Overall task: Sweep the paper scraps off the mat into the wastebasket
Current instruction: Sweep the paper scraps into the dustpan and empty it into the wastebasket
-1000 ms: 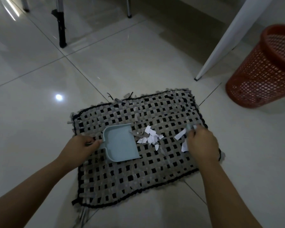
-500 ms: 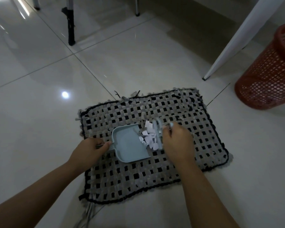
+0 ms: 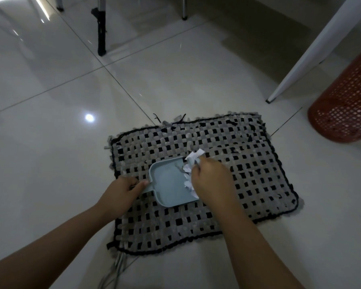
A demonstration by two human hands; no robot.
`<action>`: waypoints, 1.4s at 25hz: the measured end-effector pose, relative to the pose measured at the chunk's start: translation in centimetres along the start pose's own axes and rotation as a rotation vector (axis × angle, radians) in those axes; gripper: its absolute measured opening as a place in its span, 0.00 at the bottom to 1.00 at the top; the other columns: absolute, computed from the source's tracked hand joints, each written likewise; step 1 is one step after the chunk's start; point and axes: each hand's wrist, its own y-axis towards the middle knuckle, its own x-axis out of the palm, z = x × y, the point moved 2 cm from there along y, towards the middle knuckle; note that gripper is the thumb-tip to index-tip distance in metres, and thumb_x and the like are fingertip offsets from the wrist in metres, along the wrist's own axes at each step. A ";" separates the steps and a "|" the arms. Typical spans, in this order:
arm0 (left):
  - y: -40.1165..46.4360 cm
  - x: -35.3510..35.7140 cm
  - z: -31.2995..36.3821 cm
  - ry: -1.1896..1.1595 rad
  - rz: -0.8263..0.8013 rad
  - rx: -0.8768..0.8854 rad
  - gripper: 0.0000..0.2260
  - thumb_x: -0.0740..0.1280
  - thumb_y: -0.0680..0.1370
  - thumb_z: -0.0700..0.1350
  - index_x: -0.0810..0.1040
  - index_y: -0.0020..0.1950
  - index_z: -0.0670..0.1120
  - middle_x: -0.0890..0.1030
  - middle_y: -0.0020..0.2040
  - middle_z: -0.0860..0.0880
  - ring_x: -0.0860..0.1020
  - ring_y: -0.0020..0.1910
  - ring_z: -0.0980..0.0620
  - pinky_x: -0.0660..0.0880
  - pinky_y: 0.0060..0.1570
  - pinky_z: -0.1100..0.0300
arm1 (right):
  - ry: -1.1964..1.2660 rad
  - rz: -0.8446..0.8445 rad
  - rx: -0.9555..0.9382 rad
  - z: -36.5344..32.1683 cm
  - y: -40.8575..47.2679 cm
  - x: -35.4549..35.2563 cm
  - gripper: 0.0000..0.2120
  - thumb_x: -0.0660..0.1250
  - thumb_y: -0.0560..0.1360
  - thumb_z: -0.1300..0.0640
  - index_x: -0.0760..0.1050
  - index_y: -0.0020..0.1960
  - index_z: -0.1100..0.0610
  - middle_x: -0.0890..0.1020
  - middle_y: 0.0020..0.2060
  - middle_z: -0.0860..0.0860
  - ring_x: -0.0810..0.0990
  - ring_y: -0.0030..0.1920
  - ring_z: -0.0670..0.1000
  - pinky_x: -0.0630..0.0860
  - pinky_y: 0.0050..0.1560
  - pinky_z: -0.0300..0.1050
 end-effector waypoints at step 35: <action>-0.4 -0.5 -2.6 -0.029 -0.012 -0.051 0.20 0.61 0.78 0.51 0.66 0.28 0.45 0.68 0.25 0.49 0.67 0.21 0.58 0.62 0.25 0.68 | 0.015 -0.222 -0.192 -1.9 0.6 -0.3 0.12 0.57 0.77 0.60 0.67 0.35 0.58 0.73 0.33 0.53 0.68 0.32 0.52 0.60 0.28 0.44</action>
